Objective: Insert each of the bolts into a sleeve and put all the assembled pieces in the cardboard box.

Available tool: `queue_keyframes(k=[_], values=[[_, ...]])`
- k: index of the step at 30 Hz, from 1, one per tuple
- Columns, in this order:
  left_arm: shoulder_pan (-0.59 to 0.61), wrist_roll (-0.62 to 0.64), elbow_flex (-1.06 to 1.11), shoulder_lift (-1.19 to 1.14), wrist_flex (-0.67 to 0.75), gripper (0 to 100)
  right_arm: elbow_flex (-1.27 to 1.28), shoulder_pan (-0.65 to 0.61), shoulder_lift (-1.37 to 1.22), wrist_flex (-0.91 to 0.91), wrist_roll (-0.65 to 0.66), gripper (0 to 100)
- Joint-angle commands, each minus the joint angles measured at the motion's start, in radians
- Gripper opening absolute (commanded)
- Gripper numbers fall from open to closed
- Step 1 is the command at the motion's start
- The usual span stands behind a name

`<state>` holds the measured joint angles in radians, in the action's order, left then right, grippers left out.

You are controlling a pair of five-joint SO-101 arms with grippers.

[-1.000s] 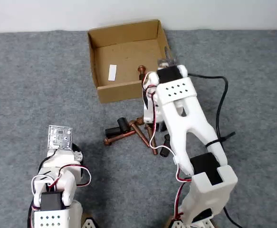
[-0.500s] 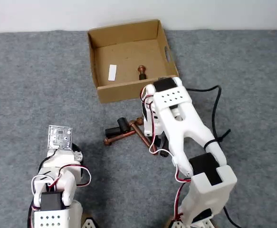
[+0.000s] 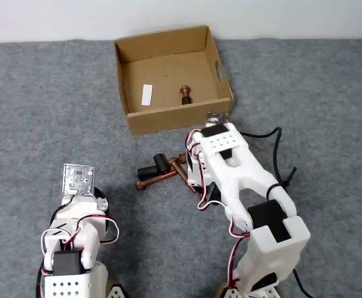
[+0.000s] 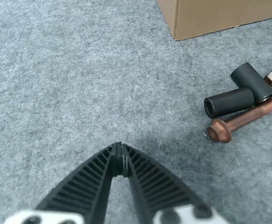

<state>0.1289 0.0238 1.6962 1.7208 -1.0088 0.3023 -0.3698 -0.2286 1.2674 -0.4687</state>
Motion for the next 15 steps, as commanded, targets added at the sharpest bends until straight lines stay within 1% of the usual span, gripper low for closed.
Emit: queue_keyframes(k=[1, 3, 7, 11, 15], values=[[0.008, 0.008, -0.007, 0.009, -0.003, 0, -0.005, 0.041, -0.013, -0.033, -0.005, 5.0], [0.008, 0.008, -0.007, 0.009, -0.003, 0, -0.008, 0.056, -0.045, -0.028, -0.008, 1.3], [0.008, 0.008, -0.007, 0.009, -0.003, 0, -0.008, 0.067, -0.059, -0.013, -0.011, 0.9], [0.008, 0.008, -0.007, 0.009, -0.002, 0, -0.015, 0.061, 0.012, 0.028, -0.011, 0.9], [0.000, 0.008, -0.007, 0.009, -0.003, 0, -0.046, 0.061, 0.127, 0.113, -0.005, 0.9]])
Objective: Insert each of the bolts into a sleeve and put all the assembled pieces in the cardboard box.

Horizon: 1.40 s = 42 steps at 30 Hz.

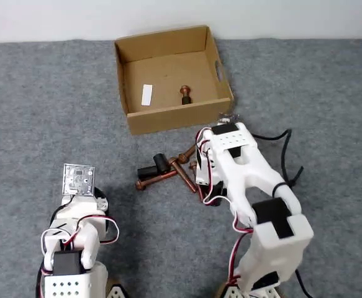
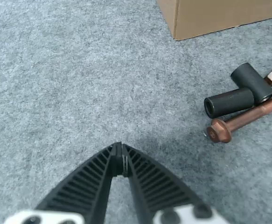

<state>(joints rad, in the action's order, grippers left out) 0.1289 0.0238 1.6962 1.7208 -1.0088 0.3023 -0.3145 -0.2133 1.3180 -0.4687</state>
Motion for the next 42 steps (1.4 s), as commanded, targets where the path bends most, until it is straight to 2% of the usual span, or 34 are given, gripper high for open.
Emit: queue_keyframes(k=[1, 12, 16, 23, 27, 33, 36, 39, 42], values=[[0.000, 0.008, -0.007, 0.009, -0.005, 0, -0.055, 0.005, 0.143, 0.088, -0.005, 0.9], [0.000, 0.008, -0.016, 0.011, 0.000, 0, -0.152, 0.008, 0.570, 0.386, 0.031, 0.9], [0.002, 0.009, -0.094, 0.005, -0.011, 0, -0.150, 0.030, 0.697, 0.446, 0.031, 0.9], [-0.086, 0.009, -0.349, 0.002, -0.236, 0, -0.060, 0.134, 0.909, 0.455, 0.025, 0.9], [-0.104, 0.009, -0.483, -0.029, -0.281, 0, 0.061, 0.206, 1.072, 0.427, 0.026, 0.9], [-0.112, 0.031, -0.705, -0.402, -0.336, 0, 0.241, 0.278, 1.297, 0.374, 0.031, 0.9], [-0.158, 0.141, -0.869, -0.640, -0.414, 0, 0.302, 0.309, 1.383, 0.378, 0.028, 0.9], [-0.256, 0.250, -1.040, -0.848, -0.499, 0, 0.351, 0.349, 1.455, 0.386, 0.031, 0.9], [-0.351, 0.361, -1.156, -1.014, -0.503, 0, 0.362, 0.375, 1.514, 0.384, 0.032, 0.9]])
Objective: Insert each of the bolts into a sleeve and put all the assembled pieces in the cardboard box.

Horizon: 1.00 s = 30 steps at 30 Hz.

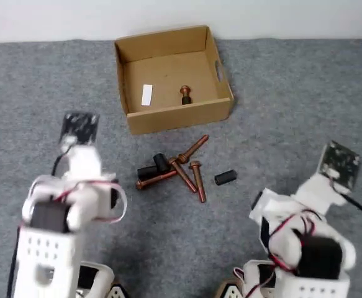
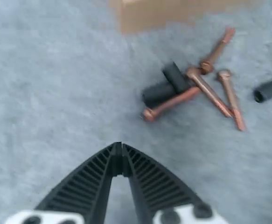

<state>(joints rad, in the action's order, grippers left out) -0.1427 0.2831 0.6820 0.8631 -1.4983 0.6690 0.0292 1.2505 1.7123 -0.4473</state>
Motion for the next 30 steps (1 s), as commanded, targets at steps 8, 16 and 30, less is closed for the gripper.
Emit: queue_keyframes(k=[8, 16, 30], values=[[-0.265, 0.327, -0.294, -0.465, 0.123, 0, -0.002, 0.036, 0.097, -0.019, 0.009, 0.9], [-0.342, 0.368, -0.407, -0.706, 0.206, 7, -0.002, 0.036, 0.101, -0.019, 0.006, 0.9], [-0.416, 0.411, -0.765, -1.154, 0.104, 9, -0.002, 0.035, 0.097, -0.019, 0.005, 0.9]])
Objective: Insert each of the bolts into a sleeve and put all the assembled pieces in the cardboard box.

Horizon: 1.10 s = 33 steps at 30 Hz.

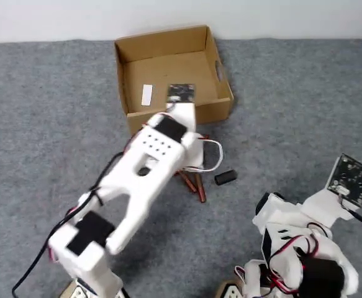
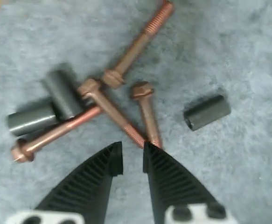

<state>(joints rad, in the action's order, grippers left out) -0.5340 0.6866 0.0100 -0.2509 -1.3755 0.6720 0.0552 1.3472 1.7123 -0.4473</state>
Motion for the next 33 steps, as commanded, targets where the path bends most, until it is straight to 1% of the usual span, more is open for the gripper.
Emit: queue_keyframes(k=[1, 5, 10, 18, 24, 27, 33], values=[[-0.026, 0.009, -0.110, -0.066, -0.018, 9, -0.005, 0.008, 0.001, -0.019, 0.005, 0.9], [-0.021, 0.009, -0.153, -0.161, -0.021, 9, -0.005, 0.008, 0.002, -0.019, 0.005, 0.9], [-0.021, 0.009, -0.154, -0.222, -0.011, 9, -0.005, 0.008, 0.002, -0.019, 0.005, 0.9], [-0.021, 0.009, -0.154, -0.233, 0.077, 9, -0.005, 0.008, -0.002, -0.019, 0.005, 0.9], [-0.021, 0.009, -0.154, -0.235, 0.084, 9, 0.014, 0.008, -0.004, -0.021, 0.008, 0.9], [-0.018, 0.032, -0.154, -0.238, 0.087, 9, 0.017, 0.004, 0.001, -0.039, 0.008, 0.9], [-0.020, 0.034, -0.151, -0.247, 0.152, 9, 0.017, 0.002, -0.002, -0.039, 0.008, 0.9]])
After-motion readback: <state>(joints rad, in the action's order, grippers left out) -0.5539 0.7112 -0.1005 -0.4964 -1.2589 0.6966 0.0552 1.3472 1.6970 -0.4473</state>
